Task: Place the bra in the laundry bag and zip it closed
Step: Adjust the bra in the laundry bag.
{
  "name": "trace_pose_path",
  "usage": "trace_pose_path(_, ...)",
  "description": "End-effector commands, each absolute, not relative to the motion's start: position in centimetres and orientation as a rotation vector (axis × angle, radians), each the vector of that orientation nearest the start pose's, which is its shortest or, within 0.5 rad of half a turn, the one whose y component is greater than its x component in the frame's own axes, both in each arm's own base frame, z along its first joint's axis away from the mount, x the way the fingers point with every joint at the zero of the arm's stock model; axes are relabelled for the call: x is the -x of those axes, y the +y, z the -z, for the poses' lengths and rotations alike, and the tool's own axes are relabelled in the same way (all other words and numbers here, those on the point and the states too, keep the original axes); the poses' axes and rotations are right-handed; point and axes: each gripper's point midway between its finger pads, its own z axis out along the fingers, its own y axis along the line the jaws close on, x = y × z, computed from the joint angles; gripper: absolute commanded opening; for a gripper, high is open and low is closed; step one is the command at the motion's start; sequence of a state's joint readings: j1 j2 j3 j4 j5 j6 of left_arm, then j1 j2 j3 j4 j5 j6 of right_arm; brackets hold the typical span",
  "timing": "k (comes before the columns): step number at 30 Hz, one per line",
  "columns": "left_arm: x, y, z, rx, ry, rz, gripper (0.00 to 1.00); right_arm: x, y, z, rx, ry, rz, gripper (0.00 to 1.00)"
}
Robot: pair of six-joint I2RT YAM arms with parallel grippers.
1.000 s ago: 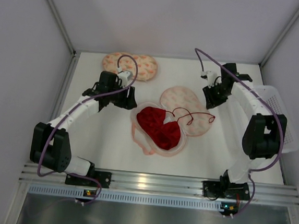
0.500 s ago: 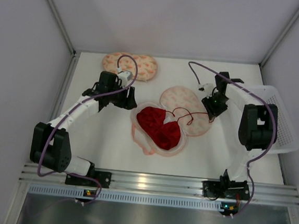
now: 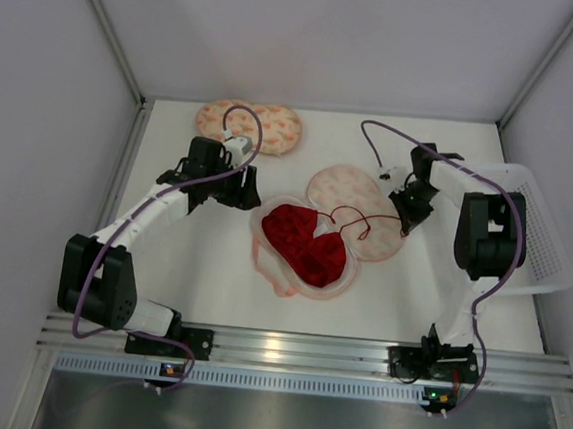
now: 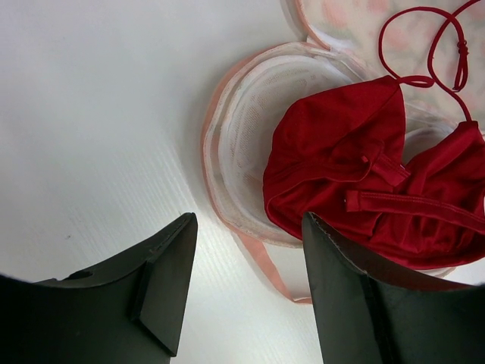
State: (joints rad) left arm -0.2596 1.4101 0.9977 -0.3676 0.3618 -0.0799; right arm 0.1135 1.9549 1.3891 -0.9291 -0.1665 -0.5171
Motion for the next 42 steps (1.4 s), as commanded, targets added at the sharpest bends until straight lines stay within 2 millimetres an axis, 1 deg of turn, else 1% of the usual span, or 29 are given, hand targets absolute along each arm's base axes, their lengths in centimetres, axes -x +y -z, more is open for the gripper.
trace_pose_path(1,-34.0,-15.7,-14.3,-0.379,2.295,0.604,0.63,-34.6,4.7,-4.4,0.927,2.836,-0.255,0.00)
trace_pose_path(5,-34.0,-15.7,-14.4,-0.378,2.293,0.610,0.63,-35.0,4.0,-6.7,0.895,2.805,-0.242,0.00)
trace_pose_path(6,-33.9,-15.7,-14.4,-0.376,2.295,0.611,0.63,-35.4,4.0,-7.7,0.892,2.782,-0.237,0.00)
trace_pose_path(8,-34.0,-15.7,-14.3,-0.374,2.296,0.611,0.63,-35.3,3.9,-8.8,0.883,2.768,-0.240,0.00)
trace_pose_path(10,-33.9,-15.7,-14.3,-0.374,2.299,0.616,0.63,-35.3,4.0,-9.4,0.885,2.756,-0.251,0.00)
trace_pose_path(13,-33.9,-15.7,-14.2,-0.369,2.303,0.616,0.63,-34.9,4.6,-10.1,0.880,2.757,-0.300,0.00)
trace_pose_path(14,-33.9,-15.8,-14.2,-0.370,2.301,0.617,0.63,-34.3,4.7,-9.8,0.888,2.785,-0.326,0.00)
trace_pose_path(15,-33.9,-15.8,-14.2,-0.369,2.302,0.620,0.63,-34.2,4.8,-9.6,0.893,2.794,-0.331,0.03)
trace_pose_path(16,-34.0,-15.8,-14.1,-0.369,2.305,0.620,0.63,-34.0,5.0,-9.3,0.893,2.808,-0.341,0.12)
trace_pose_path(18,-34.0,-15.8,-14.2,-0.366,2.303,0.622,0.63,-33.9,5.1,-8.7,0.894,2.819,-0.346,0.20)
trace_pose_path(20,-34.0,-15.7,-14.4,-0.368,2.298,0.619,0.63,-33.7,5.0,-8.2,0.886,2.830,-0.337,0.25)
trace_pose_path(22,-34.0,-15.7,-14.3,-0.370,2.298,0.611,0.63,-33.9,4.7,-8.1,0.873,2.835,-0.303,0.25)
trace_pose_path(26,-34.0,-15.7,-14.1,-0.369,2.306,0.618,0.63,-33.9,4.9,-8.1,0.870,2.826,-0.300,0.25)
trace_pose_path(27,-34.0,-15.8,-14.0,-0.366,2.310,0.622,0.63,-33.5,5.0,-7.7,0.874,2.834,-0.307,0.25)
trace_pose_path(29,-34.0,-15.8,-14.0,-0.364,2.310,0.623,0.63,-33.6,5.5,-7.1,0.874,2.830,-0.308,0.25)
trace_pose_path(30,-34.0,-15.8,-14.0,-0.363,2.309,0.621,0.63,-33.2,5.6,-6.5,0.877,2.844,-0.312,0.25)
trace_pose_path(31,-34.1,-15.7,-14.1,-0.362,2.306,0.617,0.63,-33.5,5.8,-6.2,0.874,2.836,-0.305,0.27)
trace_pose_path(33,-34.2,-15.7,-14.2,-0.363,2.302,0.613,0.63,-33.3,5.9,-5.3,0.881,2.851,-0.300,0.28)
trace_pose_path(34,-34.1,-15.7,-14.2,-0.367,2.302,0.613,0.63,-33.4,5.8,-4.9,0.873,2.857,-0.292,0.31)
trace_pose_path(35,-34.1,-15.7,-14.2,-0.366,2.302,0.614,0.63,-33.7,5.6,-4.4,0.868,2.858,-0.268,0.31)
trace_pose_path(36,-34.1,-15.6,-14.3,-0.365,2.300,0.612,0.63,-33.6,5.7,-4.1,0.872,2.861,-0.265,0.32)
trace_pose_path(42,-34.1,-15.5,-14.4,-0.368,2.294,0.603,0.63,-33.8,6.2,-2.4,0.884,2.865,-0.251,0.30)
